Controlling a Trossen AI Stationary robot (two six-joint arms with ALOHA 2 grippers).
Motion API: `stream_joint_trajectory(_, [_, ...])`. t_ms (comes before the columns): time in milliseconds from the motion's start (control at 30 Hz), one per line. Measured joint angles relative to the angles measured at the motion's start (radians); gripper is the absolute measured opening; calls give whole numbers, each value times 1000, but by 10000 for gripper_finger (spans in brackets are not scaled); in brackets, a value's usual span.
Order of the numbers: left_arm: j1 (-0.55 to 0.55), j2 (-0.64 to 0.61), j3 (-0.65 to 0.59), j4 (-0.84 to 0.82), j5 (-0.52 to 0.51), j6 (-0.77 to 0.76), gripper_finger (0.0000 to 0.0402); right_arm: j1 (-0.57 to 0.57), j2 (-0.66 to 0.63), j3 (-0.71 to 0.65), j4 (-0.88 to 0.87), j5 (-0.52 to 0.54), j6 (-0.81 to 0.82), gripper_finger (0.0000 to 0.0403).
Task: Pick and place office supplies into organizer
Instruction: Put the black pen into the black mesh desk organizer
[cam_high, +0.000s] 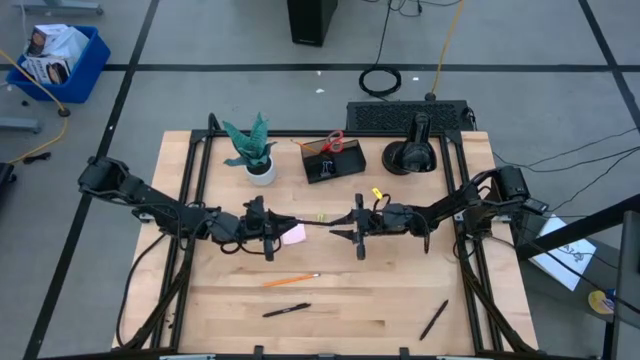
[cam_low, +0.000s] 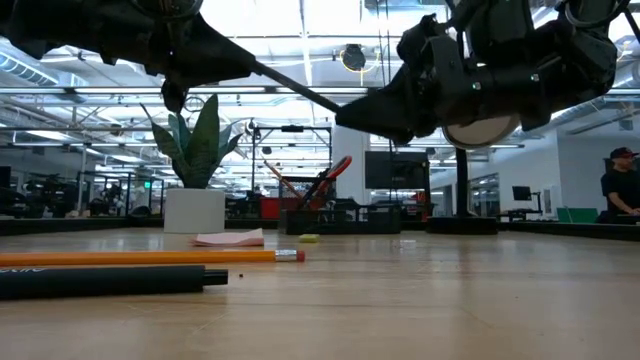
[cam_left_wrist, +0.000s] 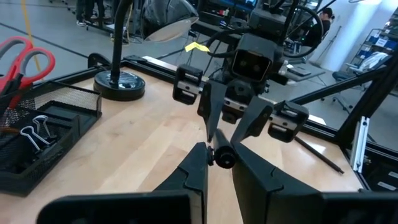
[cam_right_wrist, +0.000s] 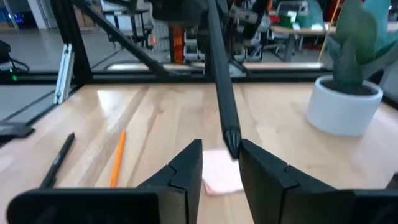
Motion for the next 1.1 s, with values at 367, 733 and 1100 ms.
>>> stream_joint_trajectory(367, [-9, 0, 0, 18, -10, 16, 51, -3, -5, 0, -45, 3, -33, 100])
stream_joint_trajectory(733, [-19, 0, 1, 67, -52, 46, 51, -2, -5, 0, -84, -2, 9, 100])
stream_joint_trajectory(1100, [84, -10, 6, 94, -114, 39, 51, 43, -6, 0, -240, -27, 78, 98])
